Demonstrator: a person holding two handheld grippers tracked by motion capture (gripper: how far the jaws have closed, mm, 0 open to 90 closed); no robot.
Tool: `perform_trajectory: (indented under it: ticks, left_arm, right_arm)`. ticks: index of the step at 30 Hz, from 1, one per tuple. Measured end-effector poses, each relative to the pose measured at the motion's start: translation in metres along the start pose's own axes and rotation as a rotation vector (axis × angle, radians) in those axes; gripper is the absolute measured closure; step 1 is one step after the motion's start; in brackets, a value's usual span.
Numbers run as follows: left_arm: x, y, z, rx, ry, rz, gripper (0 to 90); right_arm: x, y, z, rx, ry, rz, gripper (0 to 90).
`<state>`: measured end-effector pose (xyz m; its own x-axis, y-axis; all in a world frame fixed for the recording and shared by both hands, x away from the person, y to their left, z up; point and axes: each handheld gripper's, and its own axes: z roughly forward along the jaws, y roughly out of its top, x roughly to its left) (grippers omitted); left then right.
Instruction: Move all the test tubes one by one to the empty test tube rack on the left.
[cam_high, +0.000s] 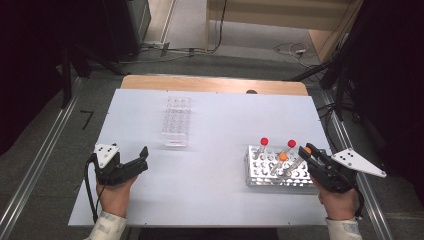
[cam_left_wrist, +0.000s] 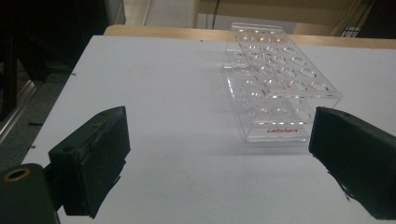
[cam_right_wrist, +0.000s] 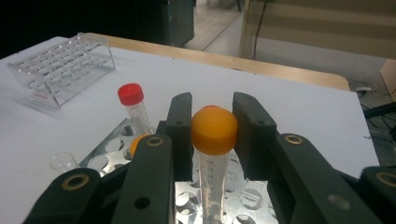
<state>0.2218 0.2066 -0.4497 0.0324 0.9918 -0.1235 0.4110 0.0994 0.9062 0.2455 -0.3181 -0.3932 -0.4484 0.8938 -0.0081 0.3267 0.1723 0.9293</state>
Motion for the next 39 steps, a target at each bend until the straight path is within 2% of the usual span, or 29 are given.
perform_trajectory:
  ticks: [9,17,33,39]
  left_arm:
    - [-0.001,0.000,-0.001,0.000,-0.001,0.005,6.0]
    - [-0.005,0.000,-0.001,-0.006,-0.011,0.009,6.0]
    - [-0.011,0.000,-0.002,-0.004,-0.027,0.029,6.4]
    - [-0.016,0.002,-0.004,-0.012,-0.050,0.030,6.5]
  right_arm:
    - [0.002,0.018,-0.011,-0.037,0.016,0.018,67.8]
    - [0.006,0.035,-0.022,-0.068,0.038,0.014,67.8]
    - [0.017,0.058,-0.019,-0.090,0.066,-0.020,67.8]
    - [0.028,0.069,-0.021,-0.103,0.111,-0.036,67.8]
